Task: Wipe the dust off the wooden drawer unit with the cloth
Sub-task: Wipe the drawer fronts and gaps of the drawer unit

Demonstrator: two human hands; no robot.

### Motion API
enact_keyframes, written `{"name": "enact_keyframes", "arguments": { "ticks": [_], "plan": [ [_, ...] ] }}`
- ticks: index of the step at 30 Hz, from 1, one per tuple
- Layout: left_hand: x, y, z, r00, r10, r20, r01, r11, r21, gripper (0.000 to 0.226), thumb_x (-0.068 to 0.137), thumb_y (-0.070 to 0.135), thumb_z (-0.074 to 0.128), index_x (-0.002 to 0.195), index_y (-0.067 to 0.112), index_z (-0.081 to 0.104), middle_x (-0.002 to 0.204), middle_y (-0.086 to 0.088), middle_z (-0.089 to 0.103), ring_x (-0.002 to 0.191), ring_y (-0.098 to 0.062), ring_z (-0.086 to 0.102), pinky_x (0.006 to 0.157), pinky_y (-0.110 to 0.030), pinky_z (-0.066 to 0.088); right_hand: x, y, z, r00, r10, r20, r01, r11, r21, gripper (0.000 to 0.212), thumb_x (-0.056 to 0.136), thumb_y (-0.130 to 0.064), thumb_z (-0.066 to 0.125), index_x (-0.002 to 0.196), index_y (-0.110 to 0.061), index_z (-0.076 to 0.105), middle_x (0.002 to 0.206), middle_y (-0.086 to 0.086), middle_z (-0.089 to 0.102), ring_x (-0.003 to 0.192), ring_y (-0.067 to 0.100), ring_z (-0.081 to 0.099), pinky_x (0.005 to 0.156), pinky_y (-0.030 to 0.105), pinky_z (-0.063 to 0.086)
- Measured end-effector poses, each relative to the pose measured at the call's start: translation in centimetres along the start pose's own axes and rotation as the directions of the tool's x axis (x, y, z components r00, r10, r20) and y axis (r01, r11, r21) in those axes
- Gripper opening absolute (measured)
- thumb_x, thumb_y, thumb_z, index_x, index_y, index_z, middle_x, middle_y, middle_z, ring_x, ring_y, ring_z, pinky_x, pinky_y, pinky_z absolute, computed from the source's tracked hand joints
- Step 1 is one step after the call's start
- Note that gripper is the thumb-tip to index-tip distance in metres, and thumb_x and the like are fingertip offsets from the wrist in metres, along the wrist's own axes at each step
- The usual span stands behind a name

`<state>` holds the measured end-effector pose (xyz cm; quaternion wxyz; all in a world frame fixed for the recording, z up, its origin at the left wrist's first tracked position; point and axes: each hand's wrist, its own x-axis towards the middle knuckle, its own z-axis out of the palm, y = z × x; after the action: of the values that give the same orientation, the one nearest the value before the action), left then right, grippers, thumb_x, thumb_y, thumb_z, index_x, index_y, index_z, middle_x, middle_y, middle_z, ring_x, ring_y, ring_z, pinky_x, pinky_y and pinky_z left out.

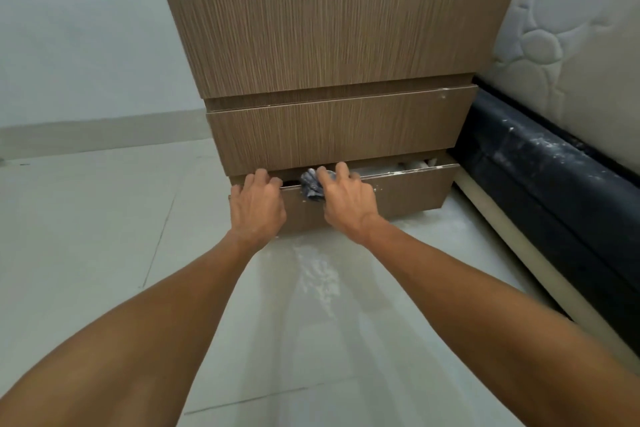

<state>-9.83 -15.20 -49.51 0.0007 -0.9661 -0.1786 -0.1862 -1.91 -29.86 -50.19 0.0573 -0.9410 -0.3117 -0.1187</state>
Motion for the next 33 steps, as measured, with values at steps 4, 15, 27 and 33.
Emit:
{"name": "enact_keyframes", "arguments": {
  "ticks": [4,15,27,33],
  "plan": [
    [0.5,2.4,0.7,0.997,0.075,-0.019,-0.075,0.997,-0.013,0.026,0.096,0.024,0.05,0.115,0.015,0.065,0.109,-0.006,0.06,0.102,-0.025,0.055,0.085,-0.042,0.042,-0.6,5.4,-0.5,0.996,0.091,-0.003,-0.091,0.995,-0.032,0.056,0.084,-0.02,0.065,0.134,-0.019,0.038,0.115,0.012,0.044,0.093,0.033,0.056,0.059,0.036,0.039],
    [1.3,3.8,1.2,0.999,0.028,-0.028,-0.029,1.0,-0.007,0.02,0.096,0.019,0.051,0.104,0.011,0.067,0.102,-0.007,0.062,0.095,-0.027,0.058,0.081,-0.044,0.045,-1.1,18.6,-1.7,0.94,0.342,-0.006,-0.339,0.931,-0.133,0.049,0.081,-0.022,0.069,0.124,-0.018,0.046,0.116,0.016,0.046,0.096,0.037,0.057,0.07,0.043,0.047],
    [1.4,3.9,1.0,1.0,0.004,-0.016,-0.004,1.0,-0.03,0.018,0.096,0.018,0.053,0.105,0.012,0.067,0.102,-0.008,0.062,0.096,-0.028,0.057,0.081,-0.044,0.044,-6.3,22.0,1.1,0.626,0.724,0.288,-0.777,0.612,0.15,0.031,0.084,-0.033,0.061,0.103,-0.01,0.055,0.097,0.013,0.058,0.084,0.028,0.058,0.067,0.035,0.048],
    [0.4,0.5,0.4,0.998,-0.019,-0.058,0.017,1.0,-0.025,0.018,0.095,0.019,0.055,0.103,0.011,0.069,0.101,-0.008,0.064,0.095,-0.029,0.057,0.079,-0.043,0.043,-6.4,20.2,1.7,0.579,0.806,0.125,-0.762,0.48,0.435,0.031,0.083,-0.035,0.061,0.107,-0.019,0.051,0.099,0.011,0.057,0.081,0.025,0.056,0.069,0.035,0.043]
  ]
}}
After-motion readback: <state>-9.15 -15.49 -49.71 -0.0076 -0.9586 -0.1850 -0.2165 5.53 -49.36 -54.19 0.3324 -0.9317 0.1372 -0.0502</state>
